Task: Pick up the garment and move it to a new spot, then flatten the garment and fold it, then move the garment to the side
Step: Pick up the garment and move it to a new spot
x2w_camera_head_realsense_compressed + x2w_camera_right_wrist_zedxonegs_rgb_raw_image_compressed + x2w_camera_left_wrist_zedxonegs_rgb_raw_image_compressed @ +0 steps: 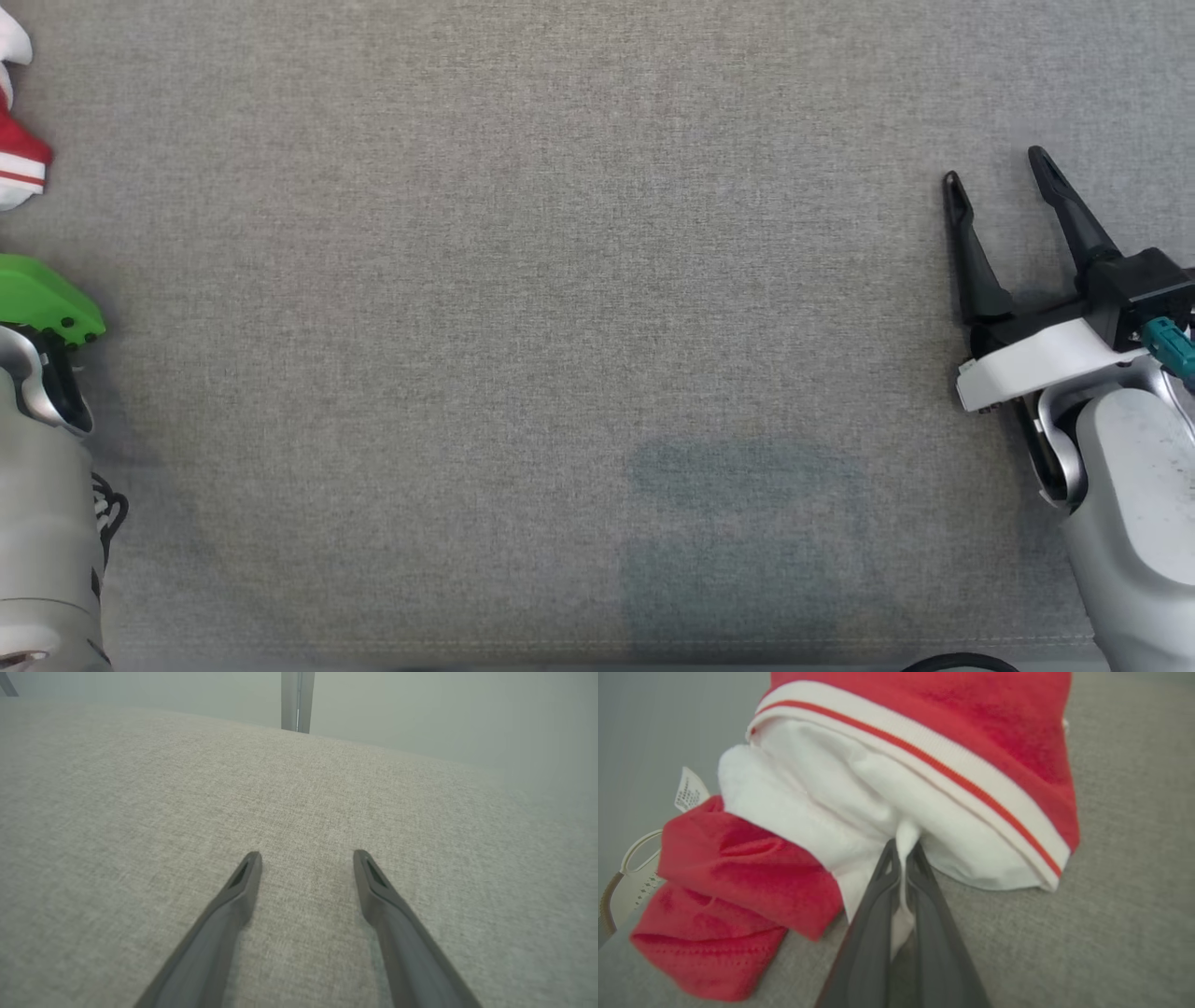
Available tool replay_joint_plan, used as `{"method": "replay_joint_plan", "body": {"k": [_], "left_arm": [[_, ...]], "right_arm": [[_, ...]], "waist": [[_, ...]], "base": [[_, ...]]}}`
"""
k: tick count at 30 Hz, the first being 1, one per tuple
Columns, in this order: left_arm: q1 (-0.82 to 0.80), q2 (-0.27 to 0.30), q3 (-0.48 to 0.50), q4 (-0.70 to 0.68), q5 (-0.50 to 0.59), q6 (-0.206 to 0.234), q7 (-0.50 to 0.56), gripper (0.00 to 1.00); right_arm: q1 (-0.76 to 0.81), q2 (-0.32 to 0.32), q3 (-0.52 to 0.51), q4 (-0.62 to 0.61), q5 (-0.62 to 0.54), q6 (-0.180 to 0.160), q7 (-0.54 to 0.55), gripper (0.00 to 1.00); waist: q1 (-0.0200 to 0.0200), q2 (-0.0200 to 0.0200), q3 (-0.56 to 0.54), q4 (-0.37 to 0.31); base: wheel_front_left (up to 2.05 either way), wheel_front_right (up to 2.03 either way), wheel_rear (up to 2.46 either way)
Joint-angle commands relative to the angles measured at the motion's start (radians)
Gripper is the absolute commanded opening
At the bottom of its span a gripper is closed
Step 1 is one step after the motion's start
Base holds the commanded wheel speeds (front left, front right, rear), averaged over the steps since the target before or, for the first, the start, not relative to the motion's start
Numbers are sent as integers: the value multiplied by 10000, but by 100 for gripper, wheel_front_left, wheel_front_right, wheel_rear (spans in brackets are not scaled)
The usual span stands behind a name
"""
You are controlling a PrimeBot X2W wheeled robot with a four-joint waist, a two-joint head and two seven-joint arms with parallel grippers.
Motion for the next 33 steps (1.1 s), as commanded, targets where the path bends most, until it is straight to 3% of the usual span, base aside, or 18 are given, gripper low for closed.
{"method": "replay_joint_plan", "body": {"k": [1,10,18,23,30,33], "left_arm": [[66,-8,-6,-144,36,-75,17,0],[827,-670,-511,-1878,527,-762,16,0],[1642,-2017,-1991,-3615,932,-1315,16,0],[1949,-2317,-3781,-4326,719,-1446,16,0],[2107,-2305,-7988,-5299,-1108,-1450,11,0],[1924,-2298,-9276,-5802,-1816,-1447,11,0]], "right_arm": [[138,108,-7,231,85,-17,22,100],[192,767,57,373,263,-17,19,100],[332,1479,222,660,567,-17,11,100],[544,1758,198,791,724,-17,9,100],[829,1992,227,892,898,-17,8,100],[902,2025,254,875,984,-17,9,100]], "waist": [[0,0,-118,-80],[0,0,-893,-156],[0,0,-1714,-746],[0,0,-2147,-1429],[0,0,-2602,-2708],[0,0,-2701,-3172]], "base": [[0,0,0],[0,0,0],[0,0,0],[0,0,0],[0,0,0],[0,0,0]]}}
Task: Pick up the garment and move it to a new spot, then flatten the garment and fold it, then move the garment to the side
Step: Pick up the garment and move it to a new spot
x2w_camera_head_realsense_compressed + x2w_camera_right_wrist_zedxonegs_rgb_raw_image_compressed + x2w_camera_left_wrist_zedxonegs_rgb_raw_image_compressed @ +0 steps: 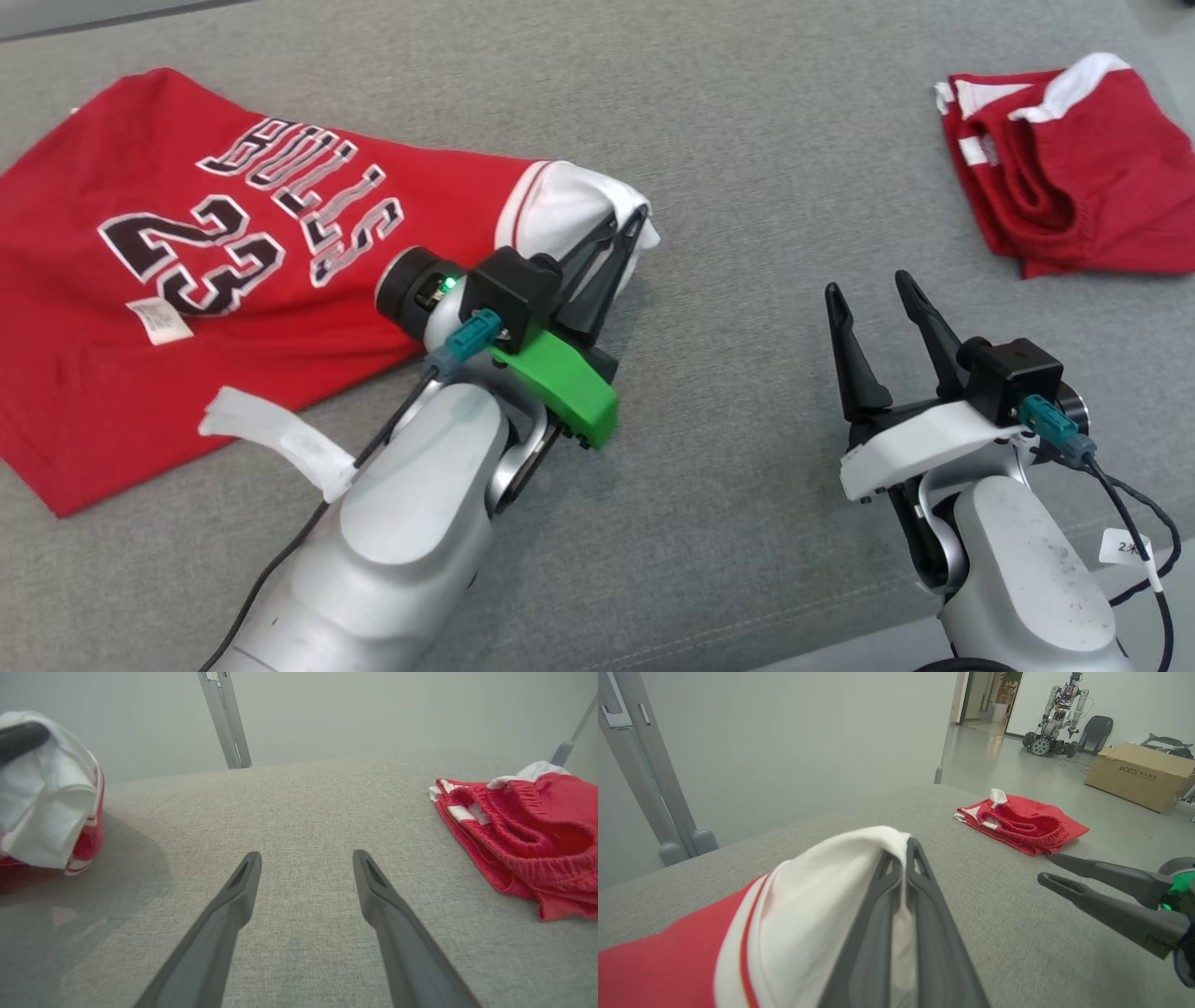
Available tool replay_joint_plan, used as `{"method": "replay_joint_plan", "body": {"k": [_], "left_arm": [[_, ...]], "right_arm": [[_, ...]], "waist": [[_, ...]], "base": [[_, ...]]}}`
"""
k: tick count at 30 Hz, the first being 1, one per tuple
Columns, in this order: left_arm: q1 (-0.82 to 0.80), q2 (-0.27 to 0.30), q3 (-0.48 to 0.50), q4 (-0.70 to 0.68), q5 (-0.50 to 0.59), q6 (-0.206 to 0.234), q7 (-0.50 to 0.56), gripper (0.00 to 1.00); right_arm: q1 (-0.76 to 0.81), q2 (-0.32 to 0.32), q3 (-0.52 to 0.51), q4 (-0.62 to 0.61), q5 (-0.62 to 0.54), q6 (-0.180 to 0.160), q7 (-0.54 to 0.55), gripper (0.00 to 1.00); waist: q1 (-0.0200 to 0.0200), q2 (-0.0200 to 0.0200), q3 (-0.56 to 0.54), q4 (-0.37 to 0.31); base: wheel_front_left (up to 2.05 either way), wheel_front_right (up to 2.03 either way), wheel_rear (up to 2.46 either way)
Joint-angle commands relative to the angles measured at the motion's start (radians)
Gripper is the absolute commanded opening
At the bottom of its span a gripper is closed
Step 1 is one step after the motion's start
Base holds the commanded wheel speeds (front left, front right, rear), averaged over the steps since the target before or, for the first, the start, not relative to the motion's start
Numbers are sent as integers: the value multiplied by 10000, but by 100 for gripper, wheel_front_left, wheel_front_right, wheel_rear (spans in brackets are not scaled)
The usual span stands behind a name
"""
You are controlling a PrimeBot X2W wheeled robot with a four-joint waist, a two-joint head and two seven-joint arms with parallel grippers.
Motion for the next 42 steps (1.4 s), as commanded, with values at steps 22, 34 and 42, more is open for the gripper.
{"method": "replay_joint_plan", "body": {"k": [22,34,42], "left_arm": [[1319,91,721,-66,-225,524,5,100],[4002,115,4344,-644,680,912,8,100],[5105,64,5986,-264,1176,1118,8,100]], "right_arm": [[267,19,22,-93,235,-15,-6,100],[713,15,28,83,97,-15,-6,100],[911,16,-4,154,-49,-15,-6,100]], "waist": [[0,-1,-827,-328],[0,-1,-1858,568],[0,-1,-2030,613]], "base": [[0,0,0],[0,0,0],[0,0,0]]}}
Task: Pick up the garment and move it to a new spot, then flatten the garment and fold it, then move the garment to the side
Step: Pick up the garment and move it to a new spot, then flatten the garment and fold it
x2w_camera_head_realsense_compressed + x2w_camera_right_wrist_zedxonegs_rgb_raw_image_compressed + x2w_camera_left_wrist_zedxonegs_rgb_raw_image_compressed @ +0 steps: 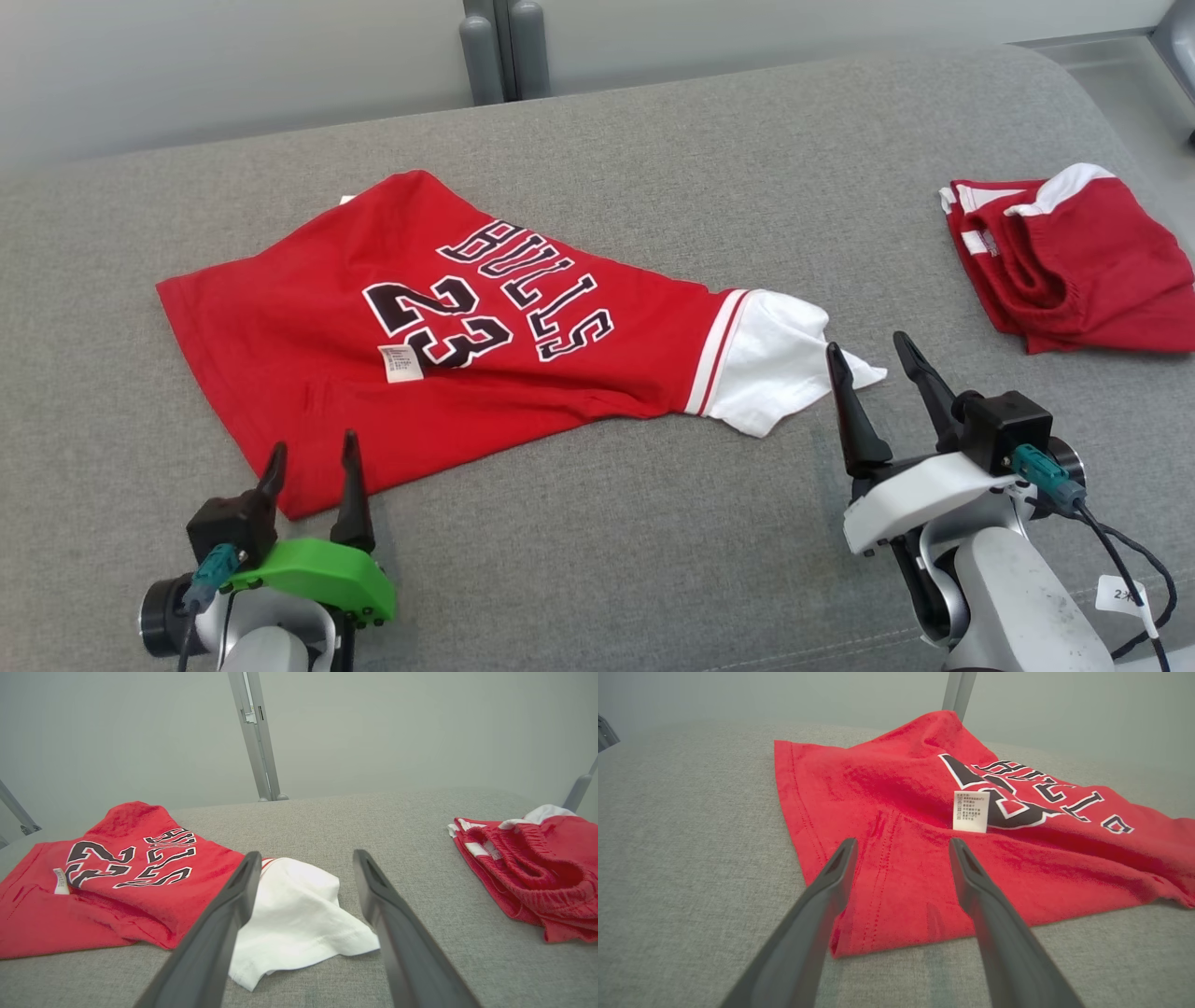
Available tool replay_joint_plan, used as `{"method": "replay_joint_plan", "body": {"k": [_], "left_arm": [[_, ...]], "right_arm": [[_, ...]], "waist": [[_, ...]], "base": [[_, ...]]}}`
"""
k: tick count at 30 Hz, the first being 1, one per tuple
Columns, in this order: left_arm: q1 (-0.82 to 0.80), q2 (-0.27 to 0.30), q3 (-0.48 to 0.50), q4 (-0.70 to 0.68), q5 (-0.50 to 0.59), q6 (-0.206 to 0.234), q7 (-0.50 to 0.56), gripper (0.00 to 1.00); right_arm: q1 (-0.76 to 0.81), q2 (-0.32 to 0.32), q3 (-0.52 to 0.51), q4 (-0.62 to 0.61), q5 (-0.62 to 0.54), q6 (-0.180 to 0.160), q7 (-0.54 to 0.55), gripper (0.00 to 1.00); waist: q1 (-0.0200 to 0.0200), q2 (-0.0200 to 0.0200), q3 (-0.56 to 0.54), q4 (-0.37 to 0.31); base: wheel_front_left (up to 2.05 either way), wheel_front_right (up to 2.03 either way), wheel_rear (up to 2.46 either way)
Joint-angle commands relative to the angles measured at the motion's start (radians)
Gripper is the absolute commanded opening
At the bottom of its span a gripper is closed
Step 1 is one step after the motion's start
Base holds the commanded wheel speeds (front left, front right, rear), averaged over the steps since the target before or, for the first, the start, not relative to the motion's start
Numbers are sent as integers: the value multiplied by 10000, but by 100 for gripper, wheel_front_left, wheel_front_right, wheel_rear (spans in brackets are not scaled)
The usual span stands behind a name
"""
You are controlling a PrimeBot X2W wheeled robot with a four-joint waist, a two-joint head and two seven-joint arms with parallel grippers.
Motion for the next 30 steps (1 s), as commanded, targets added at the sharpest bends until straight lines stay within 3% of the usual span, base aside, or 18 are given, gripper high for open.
{"method": "replay_joint_plan", "body": {"k": [1,5,19,30], "left_arm": [[154,8,200,52,32,68,14,100],[268,-10,605,294,66,99,14,100],[-768,-1,624,727,31,-131,14,100],[-1881,1,1522,1709,276,-365,14,100]], "right_arm": [[114,-25,-20,17,-55,-15,-6,100],[104,-32,-41,12,-129,-15,-6,100],[-221,-122,-62,-57,-223,-15,-6,100],[-513,-184,-84,-161,-199,-15,-6,100]], "waist": [[0,-1,0,-6],[0,-1,80,-89],[0,-1,775,-295],[0,-1,1384,-474]], "base": [[0,0,0],[0,0,0],[0,0,0],[0,0,0]]}}
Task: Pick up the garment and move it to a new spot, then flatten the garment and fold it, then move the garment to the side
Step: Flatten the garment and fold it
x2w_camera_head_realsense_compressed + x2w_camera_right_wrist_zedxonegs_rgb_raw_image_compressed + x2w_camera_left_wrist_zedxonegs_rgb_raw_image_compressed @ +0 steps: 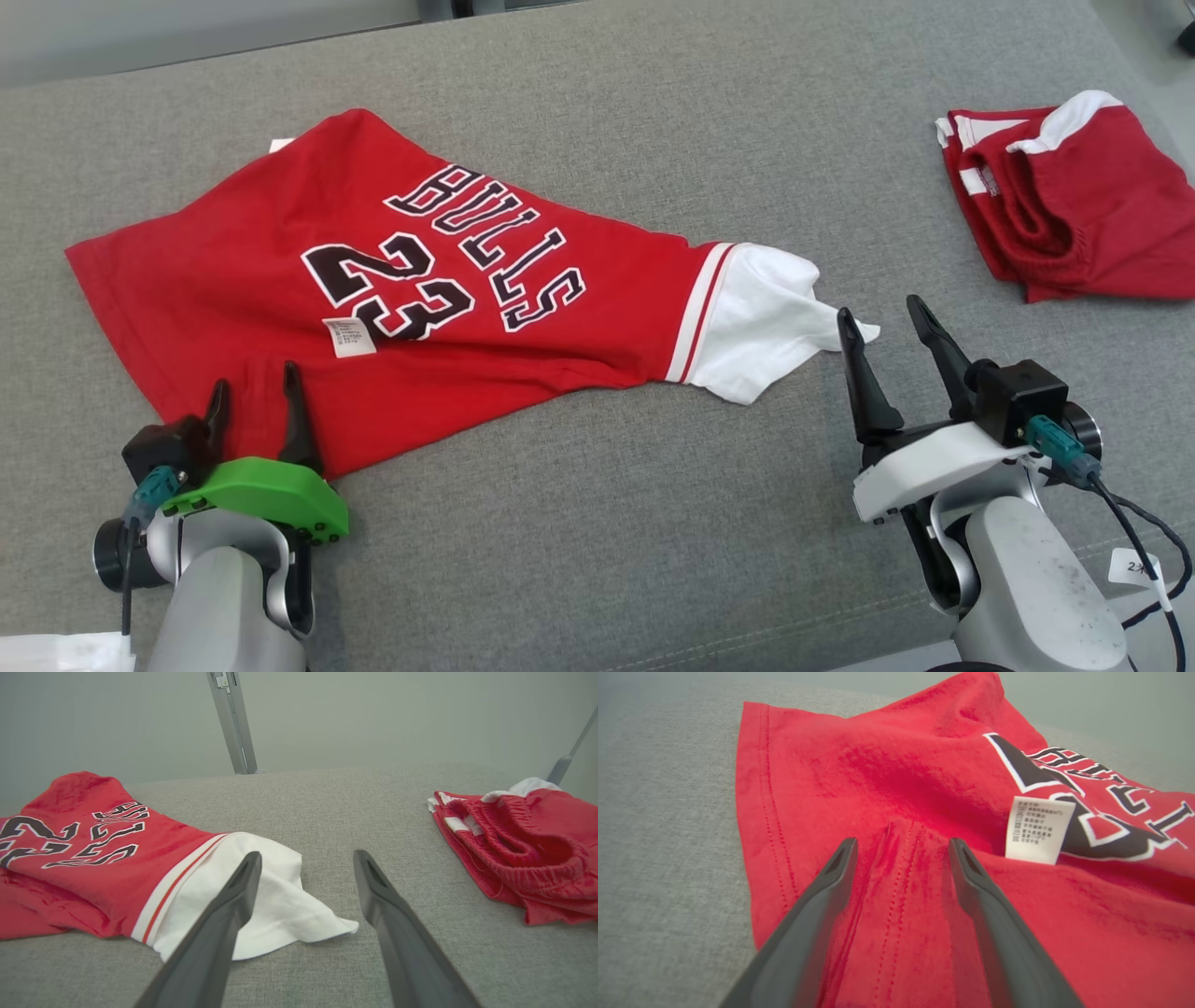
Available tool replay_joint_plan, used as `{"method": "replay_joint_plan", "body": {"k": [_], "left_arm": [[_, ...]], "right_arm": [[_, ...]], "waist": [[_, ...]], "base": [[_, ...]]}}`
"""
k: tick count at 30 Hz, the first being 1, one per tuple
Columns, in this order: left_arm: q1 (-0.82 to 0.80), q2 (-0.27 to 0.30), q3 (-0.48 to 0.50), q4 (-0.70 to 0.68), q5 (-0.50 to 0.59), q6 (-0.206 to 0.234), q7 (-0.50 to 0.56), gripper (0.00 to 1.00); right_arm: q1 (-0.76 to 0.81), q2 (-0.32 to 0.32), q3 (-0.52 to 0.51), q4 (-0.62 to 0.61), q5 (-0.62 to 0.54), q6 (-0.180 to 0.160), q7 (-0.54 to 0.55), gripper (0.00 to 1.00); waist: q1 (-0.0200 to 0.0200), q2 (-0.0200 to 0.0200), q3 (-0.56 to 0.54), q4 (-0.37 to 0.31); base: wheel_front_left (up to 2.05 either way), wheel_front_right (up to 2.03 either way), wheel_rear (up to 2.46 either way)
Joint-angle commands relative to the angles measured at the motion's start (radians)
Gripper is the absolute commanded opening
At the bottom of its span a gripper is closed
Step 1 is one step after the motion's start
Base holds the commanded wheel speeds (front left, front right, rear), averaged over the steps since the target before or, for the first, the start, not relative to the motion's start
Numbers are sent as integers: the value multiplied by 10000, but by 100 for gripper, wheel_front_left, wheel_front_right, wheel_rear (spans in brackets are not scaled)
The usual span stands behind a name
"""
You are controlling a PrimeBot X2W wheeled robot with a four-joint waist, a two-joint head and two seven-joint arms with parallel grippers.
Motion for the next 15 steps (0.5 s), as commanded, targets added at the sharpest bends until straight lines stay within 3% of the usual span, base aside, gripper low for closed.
{"method": "replay_joint_plan", "body": {"k": [1,3,4,5,7,8,15], "left_arm": [[-215,36,87,123,123,-108,14,100],[-332,42,236,238,218,-161,14,100],[-369,40,285,281,240,-198,14,94],[-404,40,322,319,292,-210,14,75],[-449,40,371,362,338,-287,14,11],[-458,40,373,333,378,-320,14,0],[-374,41,170,146,533,-508,14,0]], "right_arm": [[-137,-13,-8,-55,-26,-15,-6,100],[-140,-10,-26,-66,-36,-15,-6,100],[-146,-6,-33,-74,-41,-15,-5,100],[-150,3,-38,-85,-57,-15,-5,100],[-141,27,-63,-101,-85,-15,-5,100],[-144,36,-78,-102,-83,-15,-5,100],[-166,72,-213,-69,31,-15,-5,100]], "waist": [[0,-1,169,-68],[0,-1,228,-72],[0,-1,255,-72],[0,-1,274,-73],[0,-1,308,-65],[0,-1,322,-51],[0,-1,299,150]], "base": [[0,0,0],[0,0,0],[0,0,0],[0,0,0],[0,0,0],[0,0,0],[0,0,0]]}}
